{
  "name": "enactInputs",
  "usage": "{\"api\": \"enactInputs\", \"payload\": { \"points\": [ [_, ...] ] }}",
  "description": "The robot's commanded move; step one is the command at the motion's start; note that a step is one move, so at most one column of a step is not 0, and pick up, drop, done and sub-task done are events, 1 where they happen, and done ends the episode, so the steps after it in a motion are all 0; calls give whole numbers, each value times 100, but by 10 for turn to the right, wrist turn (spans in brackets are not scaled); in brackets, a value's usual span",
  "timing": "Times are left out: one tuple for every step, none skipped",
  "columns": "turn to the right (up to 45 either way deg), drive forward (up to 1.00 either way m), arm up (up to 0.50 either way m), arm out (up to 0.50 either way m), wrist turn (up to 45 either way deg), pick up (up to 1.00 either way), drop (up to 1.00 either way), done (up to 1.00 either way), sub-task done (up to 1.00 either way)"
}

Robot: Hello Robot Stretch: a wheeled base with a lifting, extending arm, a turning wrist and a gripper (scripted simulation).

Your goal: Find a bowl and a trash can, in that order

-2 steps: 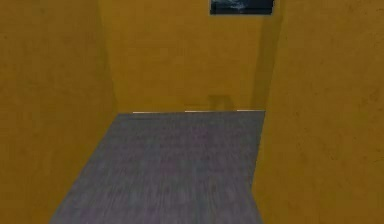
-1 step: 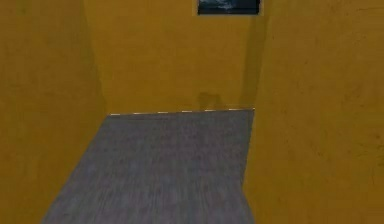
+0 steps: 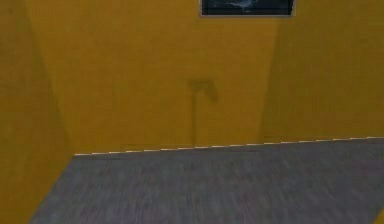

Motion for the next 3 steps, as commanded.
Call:
{"api": "enactInputs", "payload": {
  "points": [
    [30, 0, 0, 0, 0, 0, 0, 0, 0],
    [0, 55, 0, 0, 0, 0, 0, 0, 0],
    [330, 0, 0, 0, 0, 0, 0, 0, 0]
  ]
}}
